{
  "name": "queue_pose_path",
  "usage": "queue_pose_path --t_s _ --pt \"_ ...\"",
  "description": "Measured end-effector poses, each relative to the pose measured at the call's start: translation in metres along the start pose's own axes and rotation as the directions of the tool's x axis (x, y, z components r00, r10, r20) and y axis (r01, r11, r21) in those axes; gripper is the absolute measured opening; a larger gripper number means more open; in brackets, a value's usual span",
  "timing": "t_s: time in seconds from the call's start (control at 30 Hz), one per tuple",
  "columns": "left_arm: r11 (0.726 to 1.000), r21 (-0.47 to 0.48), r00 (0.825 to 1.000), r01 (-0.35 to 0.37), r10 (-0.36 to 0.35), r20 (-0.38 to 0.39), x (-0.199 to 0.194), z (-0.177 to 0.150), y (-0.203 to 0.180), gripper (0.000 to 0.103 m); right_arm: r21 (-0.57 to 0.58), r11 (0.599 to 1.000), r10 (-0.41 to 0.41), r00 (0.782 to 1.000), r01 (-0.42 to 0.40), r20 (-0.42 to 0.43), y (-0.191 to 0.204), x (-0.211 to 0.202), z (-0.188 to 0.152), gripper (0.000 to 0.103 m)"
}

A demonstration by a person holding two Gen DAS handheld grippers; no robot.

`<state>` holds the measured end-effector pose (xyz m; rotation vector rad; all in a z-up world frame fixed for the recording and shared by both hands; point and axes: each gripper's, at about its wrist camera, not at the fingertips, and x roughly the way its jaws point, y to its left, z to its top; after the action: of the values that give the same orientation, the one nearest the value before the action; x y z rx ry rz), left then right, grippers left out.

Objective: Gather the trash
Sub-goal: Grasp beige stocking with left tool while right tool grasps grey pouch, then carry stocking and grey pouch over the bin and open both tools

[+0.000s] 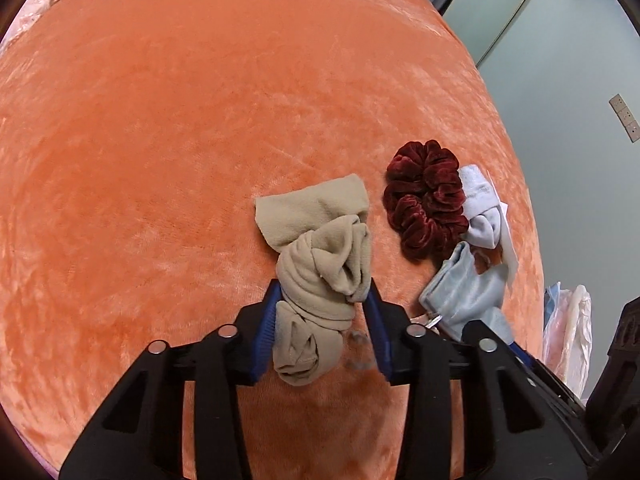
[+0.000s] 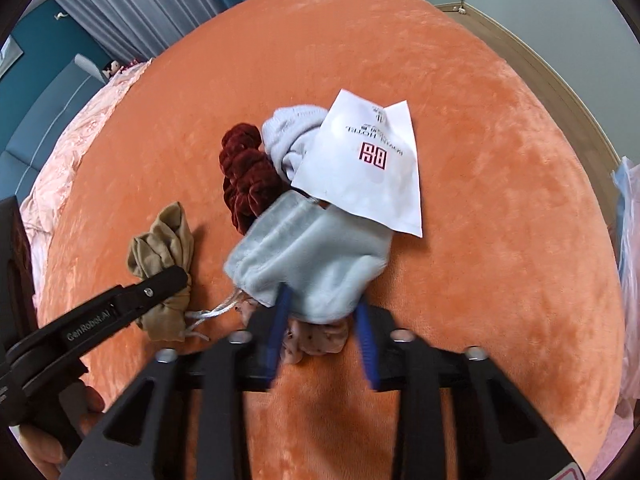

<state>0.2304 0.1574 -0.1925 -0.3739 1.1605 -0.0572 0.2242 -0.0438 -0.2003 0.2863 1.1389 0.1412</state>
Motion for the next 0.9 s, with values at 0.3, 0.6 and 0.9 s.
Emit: queue_pose_path --t_s 0.3,0.6,0.9 --pt "1.0 0.019 0.998 0.022 -0.023 0.054 -0.028 -0.001 -0.012 0.034 -0.042 0.998 0.051 0.995 -0.047 0.089 0.009 -0.038 0.003 0.006" --pt "0.992 0.097 0.983 0.082 -0.097 0.153 -0.088 -0.001 -0.057 0.033 -0.063 0.994 0.107 0.959 -0.093 0.263 0.009 -0.122 0.011 0.005" --pt "0.958 0.252 0.955 0.138 -0.196 0.223 -0.144 -0.015 -0.134 0.033 -0.051 0.994 0.112 0.894 -0.1 0.433 -0.014 -0.208 0.014 0.005"
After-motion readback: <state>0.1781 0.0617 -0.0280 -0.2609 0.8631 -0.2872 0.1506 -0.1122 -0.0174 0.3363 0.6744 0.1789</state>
